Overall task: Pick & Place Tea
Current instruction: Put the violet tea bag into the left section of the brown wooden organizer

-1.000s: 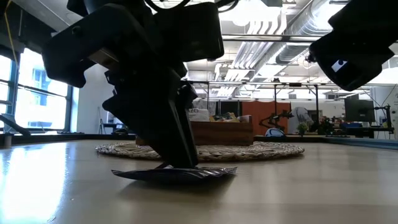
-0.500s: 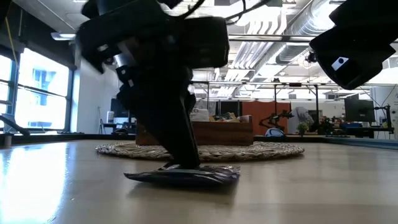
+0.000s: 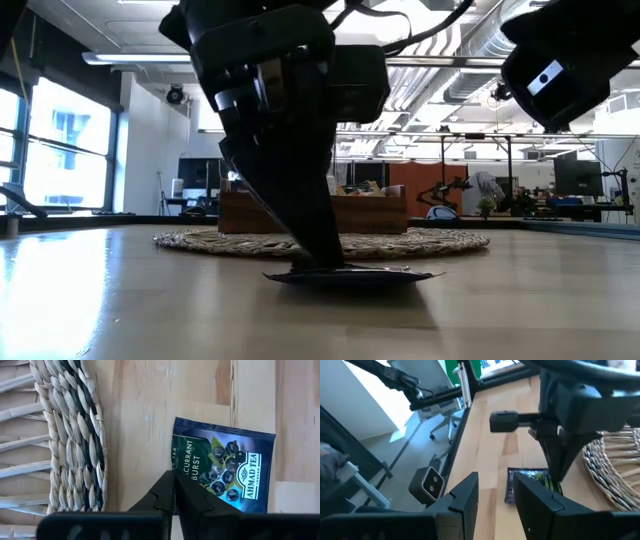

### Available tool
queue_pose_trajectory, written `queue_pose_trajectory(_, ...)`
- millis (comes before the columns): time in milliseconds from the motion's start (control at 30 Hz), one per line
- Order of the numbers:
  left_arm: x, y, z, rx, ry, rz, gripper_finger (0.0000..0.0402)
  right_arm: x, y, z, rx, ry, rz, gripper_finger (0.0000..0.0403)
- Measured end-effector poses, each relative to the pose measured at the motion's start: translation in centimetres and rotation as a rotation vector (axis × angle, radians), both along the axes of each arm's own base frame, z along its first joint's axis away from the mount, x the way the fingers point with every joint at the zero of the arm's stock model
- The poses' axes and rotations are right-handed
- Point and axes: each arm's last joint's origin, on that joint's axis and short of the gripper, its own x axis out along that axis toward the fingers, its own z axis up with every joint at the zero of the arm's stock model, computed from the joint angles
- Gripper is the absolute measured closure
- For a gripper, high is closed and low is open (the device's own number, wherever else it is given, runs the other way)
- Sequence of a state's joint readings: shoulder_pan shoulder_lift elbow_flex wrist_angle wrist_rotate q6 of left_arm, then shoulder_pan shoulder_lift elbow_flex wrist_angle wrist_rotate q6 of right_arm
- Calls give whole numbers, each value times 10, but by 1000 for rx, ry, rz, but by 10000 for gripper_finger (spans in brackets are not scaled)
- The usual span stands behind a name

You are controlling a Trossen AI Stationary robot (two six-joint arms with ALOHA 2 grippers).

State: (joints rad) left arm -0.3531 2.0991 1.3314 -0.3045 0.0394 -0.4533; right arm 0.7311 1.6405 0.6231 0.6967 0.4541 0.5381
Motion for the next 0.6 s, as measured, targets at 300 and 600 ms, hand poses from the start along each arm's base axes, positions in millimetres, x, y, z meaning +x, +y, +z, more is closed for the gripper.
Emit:
queue_pose_trajectory(300, 21, -9, 33, -21, -51, -78, 400, 0, 1, 1, 11, -8, 1, 285)
queue_pose_trajectory(600, 10, 0, 51, 189, 136, 51, 401, 0, 1, 1, 10, -6, 2, 285)
